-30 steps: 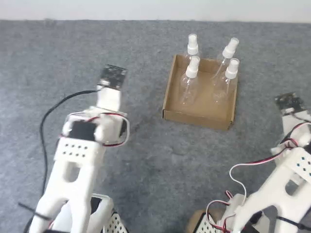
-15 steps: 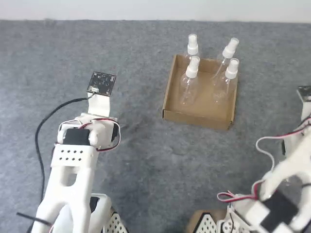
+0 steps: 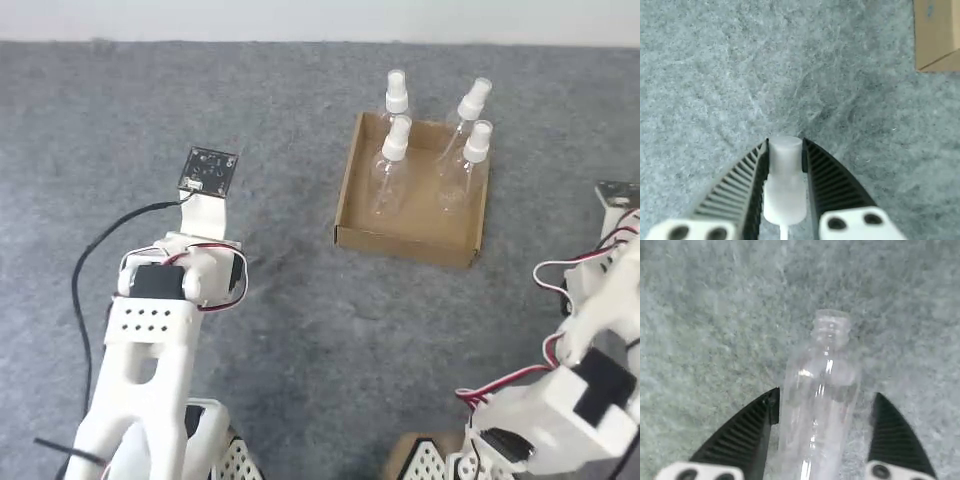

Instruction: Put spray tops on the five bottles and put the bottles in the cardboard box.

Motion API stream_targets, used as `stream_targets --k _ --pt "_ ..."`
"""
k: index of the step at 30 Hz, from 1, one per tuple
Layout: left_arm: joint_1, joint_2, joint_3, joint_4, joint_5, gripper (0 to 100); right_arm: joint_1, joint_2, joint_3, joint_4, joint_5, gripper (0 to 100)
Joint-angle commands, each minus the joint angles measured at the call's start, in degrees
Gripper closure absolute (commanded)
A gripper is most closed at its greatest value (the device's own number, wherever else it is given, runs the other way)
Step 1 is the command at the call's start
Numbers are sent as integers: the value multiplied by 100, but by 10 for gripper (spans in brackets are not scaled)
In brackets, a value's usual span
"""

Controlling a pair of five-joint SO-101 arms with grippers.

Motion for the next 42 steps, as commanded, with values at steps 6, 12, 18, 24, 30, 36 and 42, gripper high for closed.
stream_targets --k 6,12,18,24,30,36,42 --pt "9 -202 -13 -123 -18 988 -92 391 -360 -303 -70 701" --pt "18 -202 -13 -123 -18 988 -92 725 -352 -585 -97 702" --pt "18 -202 -13 -123 -18 988 -92 734 -369 -699 -88 814" --pt "18 -202 -4 -132 -18 988 -198 251 -369 -796 -97 961" --pt "0 -229 163 -545 -18 988 -1095 -1349 -316 48 -378 992" --pt "-26 -264 -303 -53 -18 988 -2932 -3169 -316 796 -1354 992" --pt "-26 -844 -1077 545 -62 988 -5446 -4312 316 699 -2127 992"
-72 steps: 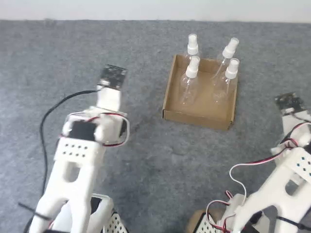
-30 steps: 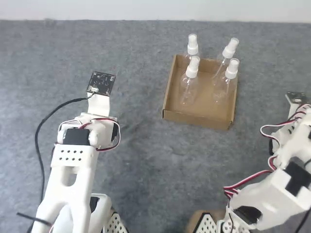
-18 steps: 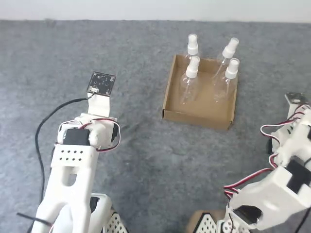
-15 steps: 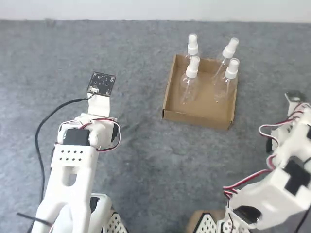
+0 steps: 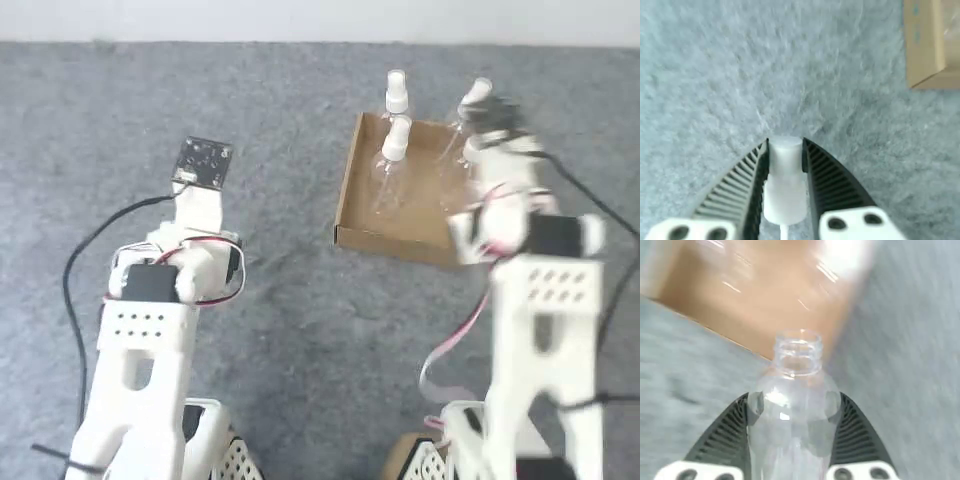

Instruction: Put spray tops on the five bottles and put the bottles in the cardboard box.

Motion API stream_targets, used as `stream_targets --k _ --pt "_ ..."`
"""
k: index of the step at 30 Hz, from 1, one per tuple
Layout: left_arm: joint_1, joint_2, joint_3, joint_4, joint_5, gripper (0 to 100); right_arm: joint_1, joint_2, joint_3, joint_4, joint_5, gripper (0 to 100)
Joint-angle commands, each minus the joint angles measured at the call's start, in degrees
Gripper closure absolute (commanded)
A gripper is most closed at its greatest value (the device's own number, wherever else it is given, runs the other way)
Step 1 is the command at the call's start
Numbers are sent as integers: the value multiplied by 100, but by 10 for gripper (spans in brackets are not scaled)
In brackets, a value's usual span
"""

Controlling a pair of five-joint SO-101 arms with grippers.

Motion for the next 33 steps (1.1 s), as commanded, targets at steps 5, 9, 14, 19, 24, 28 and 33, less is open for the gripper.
stream_targets --k 5,9,14,19,24,28,33 --pt "-44 -1336 -1473 668 -62 988 -3266 -989 1284 -1508 -1055 992" --pt "-44 -1512 -2176 853 -26 988 -4075 -989 2136 -2958 -1099 992" --pt "-44 -1512 -2818 809 158 988 -4374 -989 2708 -3943 -1090 992" --pt "-35 -1547 -3231 835 668 988 -4760 -1051 3200 -4084 -1090 990" --pt "-35 -1530 -3196 536 870 988 -5376 -1051 3815 -4699 -1090 991" --pt "9 -1547 -3187 149 1398 988 -5411 -1051 4290 -6132 -1125 991" --pt "18 -1547 -3187 -387 2268 988 -5393 -1051 5090 -7793 -1134 991"
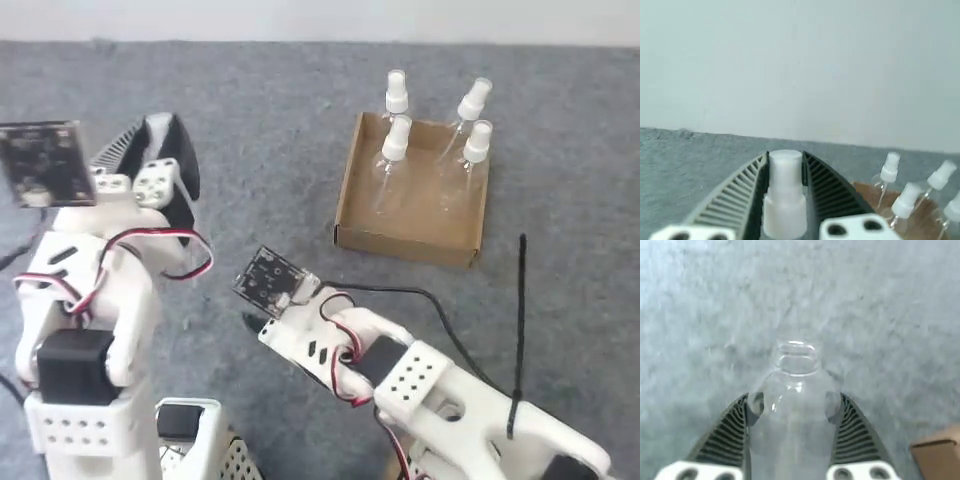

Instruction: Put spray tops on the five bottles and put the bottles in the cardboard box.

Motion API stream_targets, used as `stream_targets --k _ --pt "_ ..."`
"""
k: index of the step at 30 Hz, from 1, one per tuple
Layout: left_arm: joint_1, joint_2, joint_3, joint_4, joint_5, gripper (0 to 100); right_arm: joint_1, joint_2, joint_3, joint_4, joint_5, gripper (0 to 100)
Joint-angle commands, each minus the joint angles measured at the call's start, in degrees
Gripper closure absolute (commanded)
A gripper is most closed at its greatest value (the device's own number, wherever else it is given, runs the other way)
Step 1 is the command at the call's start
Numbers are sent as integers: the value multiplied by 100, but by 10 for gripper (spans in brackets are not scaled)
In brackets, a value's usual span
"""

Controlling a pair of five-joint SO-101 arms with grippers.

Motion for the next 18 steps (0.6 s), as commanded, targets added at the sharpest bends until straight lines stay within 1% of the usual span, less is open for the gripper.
stream_targets --k 1,4,6,8,12,18 --pt "26 -149 -233 -466 756 988 -13 -338 466 -1543 -88 992" --pt "185 -123 -163 -492 1064 989 -22 -338 730 -2079 -158 992" --pt "378 -141 84 -598 1064 989 -22 -338 782 -2158 -378 992" --pt "536 -149 444 -949 1055 989 -22 -338 800 -2149 -501 992" --pt "554 -149 1130 -1732 1046 989 -22 -338 853 -2158 -519 992" --pt "554 -158 1490 -1802 1046 989 4 -338 897 -2167 -519 992"
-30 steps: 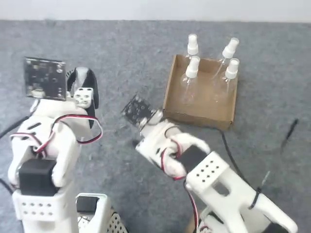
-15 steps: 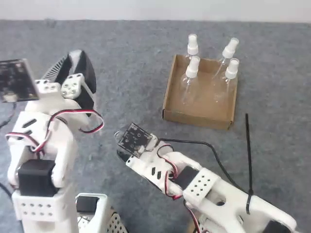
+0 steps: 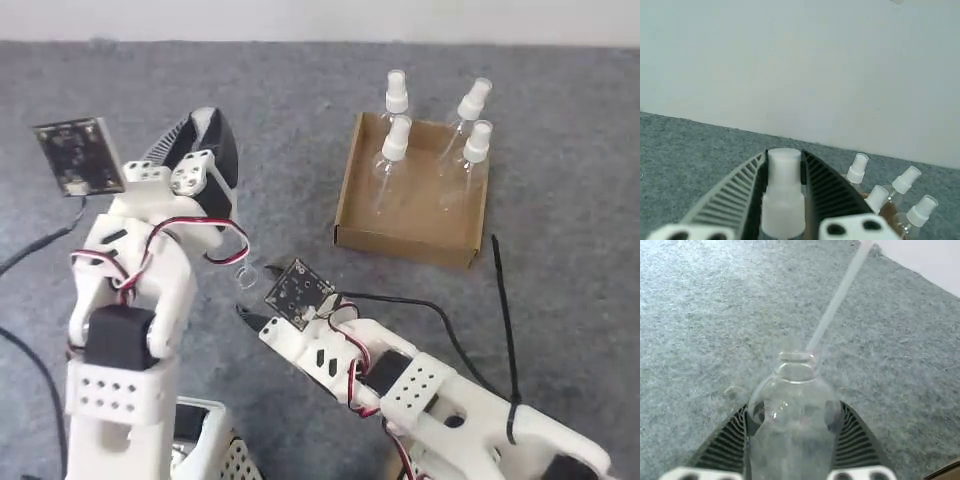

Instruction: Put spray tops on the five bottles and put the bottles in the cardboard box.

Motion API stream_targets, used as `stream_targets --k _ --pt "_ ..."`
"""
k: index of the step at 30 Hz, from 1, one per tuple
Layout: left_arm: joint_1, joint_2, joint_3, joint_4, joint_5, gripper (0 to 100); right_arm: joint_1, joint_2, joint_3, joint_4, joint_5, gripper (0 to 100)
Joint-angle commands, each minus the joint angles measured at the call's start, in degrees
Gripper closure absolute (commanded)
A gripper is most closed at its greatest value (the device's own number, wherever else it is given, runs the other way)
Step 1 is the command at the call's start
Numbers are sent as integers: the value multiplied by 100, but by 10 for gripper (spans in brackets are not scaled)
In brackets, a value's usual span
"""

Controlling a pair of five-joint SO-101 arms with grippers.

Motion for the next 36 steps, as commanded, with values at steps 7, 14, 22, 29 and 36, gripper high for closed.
stream_targets --k 7,14,22,29,36 --pt "9 -132 163 343 53 989 13 -338 -53 -171 -70 992" --pt "62 -132 242 1011 -352 989 101 -338 -62 -163 -721 992" --pt "413 -132 251 1697 -1002 989 567 -338 -79 -356 -1029 992" --pt "730 -132 664 1582 -1143 989 567 -338 -44 -312 -1064 992" --pt "536 -141 822 1609 -1152 987 602 -338 -44 -365 -1064 992"
